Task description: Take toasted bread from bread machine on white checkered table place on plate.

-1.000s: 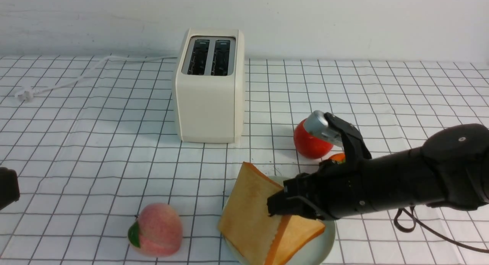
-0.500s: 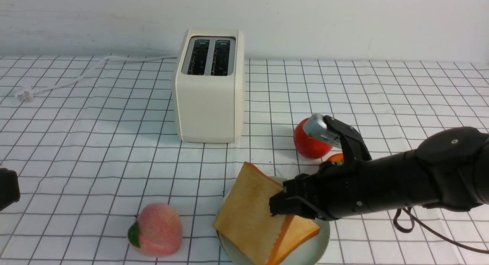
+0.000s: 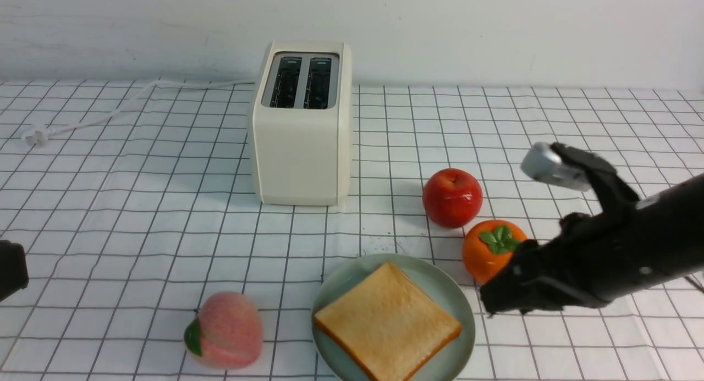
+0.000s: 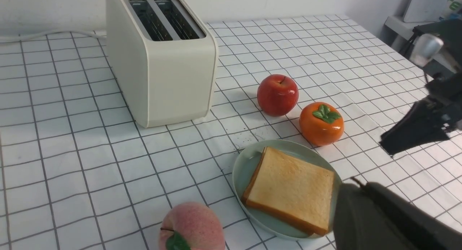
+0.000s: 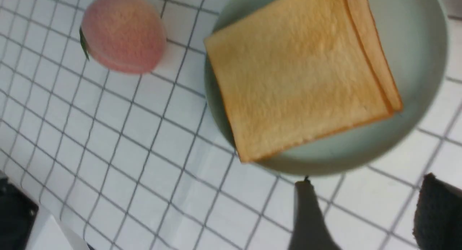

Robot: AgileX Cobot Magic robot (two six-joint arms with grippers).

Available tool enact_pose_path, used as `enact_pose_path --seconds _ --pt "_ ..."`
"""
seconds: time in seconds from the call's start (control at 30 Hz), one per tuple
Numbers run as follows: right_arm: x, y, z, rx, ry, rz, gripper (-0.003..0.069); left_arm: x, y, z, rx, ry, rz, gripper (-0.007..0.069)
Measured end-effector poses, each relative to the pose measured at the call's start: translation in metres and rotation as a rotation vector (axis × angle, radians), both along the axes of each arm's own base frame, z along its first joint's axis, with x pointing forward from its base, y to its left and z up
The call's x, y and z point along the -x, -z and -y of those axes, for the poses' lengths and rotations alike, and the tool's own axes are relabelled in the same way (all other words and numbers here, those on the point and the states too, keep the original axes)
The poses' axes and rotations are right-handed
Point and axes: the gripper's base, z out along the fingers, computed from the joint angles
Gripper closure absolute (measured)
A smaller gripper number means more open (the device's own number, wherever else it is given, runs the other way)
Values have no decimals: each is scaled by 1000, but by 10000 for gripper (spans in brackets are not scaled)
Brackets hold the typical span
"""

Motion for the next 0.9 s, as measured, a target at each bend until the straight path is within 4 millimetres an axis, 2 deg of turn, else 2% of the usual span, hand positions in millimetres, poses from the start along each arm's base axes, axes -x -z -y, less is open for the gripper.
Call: enact_pose_path --seconds 0.03,0.07,0.17,0.2,0.23,0.27,0.3,0.4,0.53,0.57,0.6,0.63,0.7,0.73,0.8,0.9 --pt "3 -5 2 14 -10 8 313 0 0 0 0 0 0 638" --pt "18 -22 9 57 -7 26 392 1 0 -2 -17 -11 16 638" --pt "52 -52 25 124 13 100 519 9 -2 -9 -35 -36 69 638" --pt "55 -54 26 129 15 105 528 10 -2 -10 -36 -38 75 638" --pt "76 -66 36 172 33 141 603 21 -3 -17 -20 -57 121 638" --pt "81 -69 38 171 42 154 610 23 -3 -18 -16 -59 128 638" --pt "98 -77 46 196 67 185 650 33 -1 -24 10 -72 163 638" --pt "145 -95 65 206 167 293 676 49 18 -32 72 -87 188 638" --pt "201 -108 85 172 265 459 668 51 54 -33 117 -97 180 638" --pt "203 -108 86 167 274 466 668 51 56 -33 117 -97 182 638" --pt "222 -108 93 149 316 520 665 46 72 -31 125 -99 187 638" --pt "235 -105 98 136 346 553 665 42 79 -29 130 -101 193 638" --pt "242 -101 101 132 367 563 665 36 88 -27 131 -102 194 638" --pt "248 -93 104 128 390 570 665 30 100 -24 131 -104 184 638" --pt "247 -80 105 127 412 543 664 25 110 -22 134 -105 186 638" --pt "233 -62 101 110 433 523 662 20 124 -19 125 -107 166 638"
